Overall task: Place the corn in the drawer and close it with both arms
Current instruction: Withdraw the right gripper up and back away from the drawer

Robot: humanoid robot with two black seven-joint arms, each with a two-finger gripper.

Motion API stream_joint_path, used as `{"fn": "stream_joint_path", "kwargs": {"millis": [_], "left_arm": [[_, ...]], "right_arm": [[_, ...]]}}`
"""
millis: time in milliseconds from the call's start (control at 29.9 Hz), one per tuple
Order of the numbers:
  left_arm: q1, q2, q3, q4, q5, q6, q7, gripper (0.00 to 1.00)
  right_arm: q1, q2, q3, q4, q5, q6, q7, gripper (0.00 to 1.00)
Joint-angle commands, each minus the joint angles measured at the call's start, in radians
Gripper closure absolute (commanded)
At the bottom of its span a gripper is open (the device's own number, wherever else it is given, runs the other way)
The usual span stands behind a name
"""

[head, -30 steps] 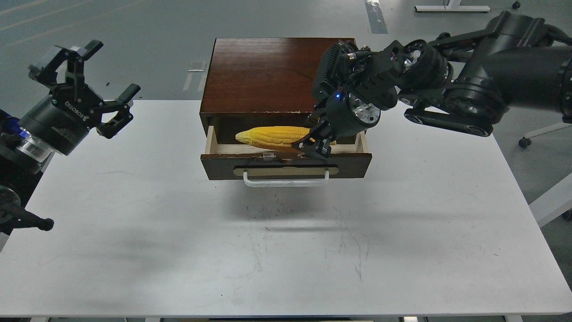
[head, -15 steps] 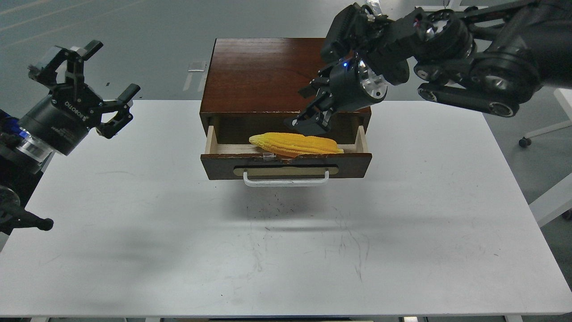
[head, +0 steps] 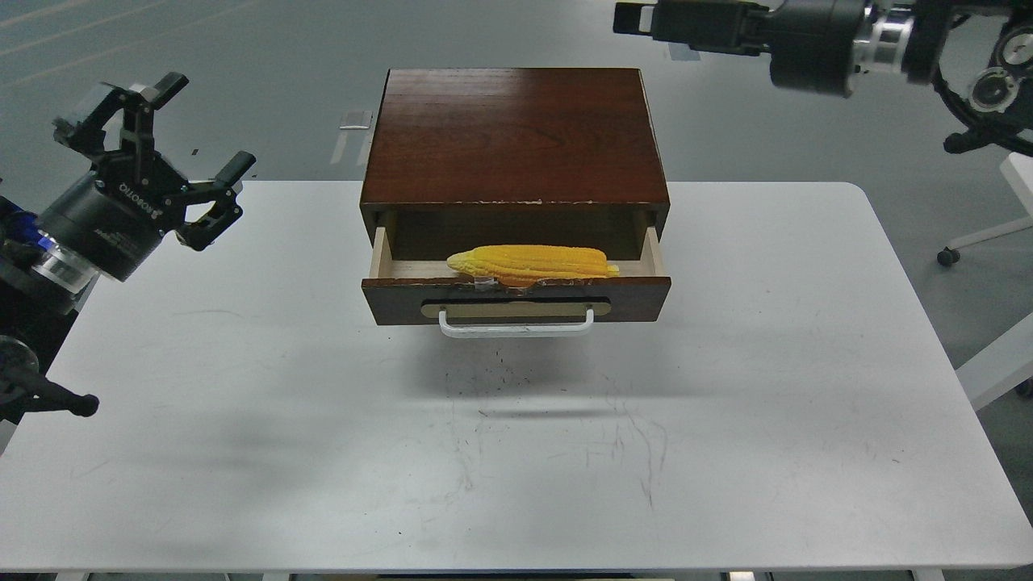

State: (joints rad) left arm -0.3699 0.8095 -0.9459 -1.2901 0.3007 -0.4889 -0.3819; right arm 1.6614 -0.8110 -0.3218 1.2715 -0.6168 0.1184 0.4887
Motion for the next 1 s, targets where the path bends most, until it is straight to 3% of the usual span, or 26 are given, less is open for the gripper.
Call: {"fn": "stream_joint_path", "kwargs": {"millis": [0,200,401,835,969], "left_arm": [[0.0,-0.007,0.002,0.0,0.001,0.0,0.0,0.01],[0.002,-0.024,0.009,0.0,0.003,0.0,0.0,0.01],[0.002,-0.024,0.013,0.0,0.017,0.0,0.0,0.01],[0.003,-0.016,0.016,0.0,0.029,0.0,-0.002,0.01],[-0.003,0.019,-0.001,0.0,0.156,0.0,-0.009,0.01]], "right_arm": [[-0.239,-0.063,0.197,-0.011,0.169,-0.003,0.0,0.04],[-0.65,-0.057,0.484,-0.047,0.394,-0.046,0.0,0.04],[-0.83,0.019,0.605,-0.104,0.682,-0.03,0.0,0.02],[-0.951,0.165,0.648,-0.258,0.756,0.069,0.0,0.01],[-0.956,0.176,0.652,-0.27,0.755,0.069,0.0,0.01]]}}
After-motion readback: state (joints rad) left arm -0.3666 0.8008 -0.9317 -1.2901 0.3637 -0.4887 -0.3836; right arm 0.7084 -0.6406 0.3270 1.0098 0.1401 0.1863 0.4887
